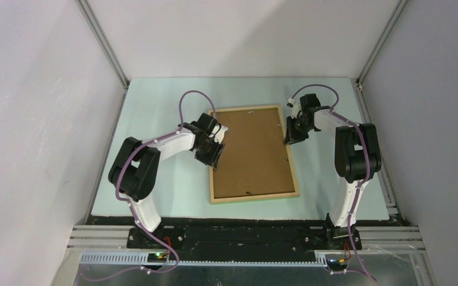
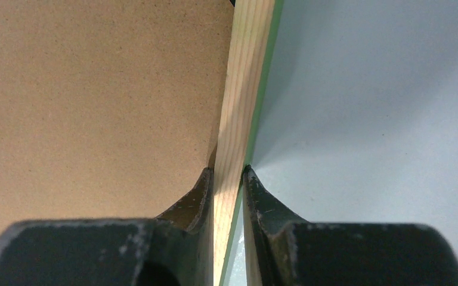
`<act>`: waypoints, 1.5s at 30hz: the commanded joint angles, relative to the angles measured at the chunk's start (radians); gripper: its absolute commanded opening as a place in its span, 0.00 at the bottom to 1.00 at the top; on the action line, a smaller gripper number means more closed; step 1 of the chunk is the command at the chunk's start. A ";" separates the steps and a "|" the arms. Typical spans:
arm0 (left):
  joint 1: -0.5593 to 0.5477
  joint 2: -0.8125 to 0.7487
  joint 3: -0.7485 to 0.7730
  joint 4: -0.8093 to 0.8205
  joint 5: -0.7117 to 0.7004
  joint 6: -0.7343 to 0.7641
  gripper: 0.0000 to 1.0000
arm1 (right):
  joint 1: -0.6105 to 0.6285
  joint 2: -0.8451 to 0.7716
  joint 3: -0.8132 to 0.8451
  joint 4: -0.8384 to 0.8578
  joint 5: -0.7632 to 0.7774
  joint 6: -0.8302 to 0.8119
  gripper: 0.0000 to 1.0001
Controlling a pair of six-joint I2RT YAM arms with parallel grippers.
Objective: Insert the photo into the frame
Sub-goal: Install the photo frame at the center of the board.
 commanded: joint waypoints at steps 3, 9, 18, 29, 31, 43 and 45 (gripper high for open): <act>-0.023 0.003 -0.006 0.021 0.025 0.040 0.41 | -0.004 -0.022 -0.013 -0.021 -0.013 -0.029 0.00; -0.023 -0.021 -0.024 0.018 0.048 0.068 0.36 | -0.003 -0.021 -0.013 -0.019 -0.012 -0.032 0.00; -0.022 -0.054 -0.013 0.014 0.033 0.073 0.59 | -0.005 -0.022 -0.013 -0.017 -0.012 -0.033 0.00; 0.068 -0.051 0.080 0.012 0.016 0.068 0.79 | -0.003 -0.019 -0.013 -0.010 -0.025 -0.035 0.00; 0.086 -0.028 0.120 0.014 0.007 0.064 0.79 | -0.004 -0.018 -0.012 -0.011 -0.029 -0.034 0.00; 0.123 0.185 0.356 0.014 -0.080 0.008 0.74 | -0.003 -0.019 -0.012 -0.009 -0.048 -0.035 0.00; 0.127 0.215 0.386 0.013 -0.080 0.008 0.72 | -0.004 -0.017 -0.012 -0.010 -0.050 -0.035 0.00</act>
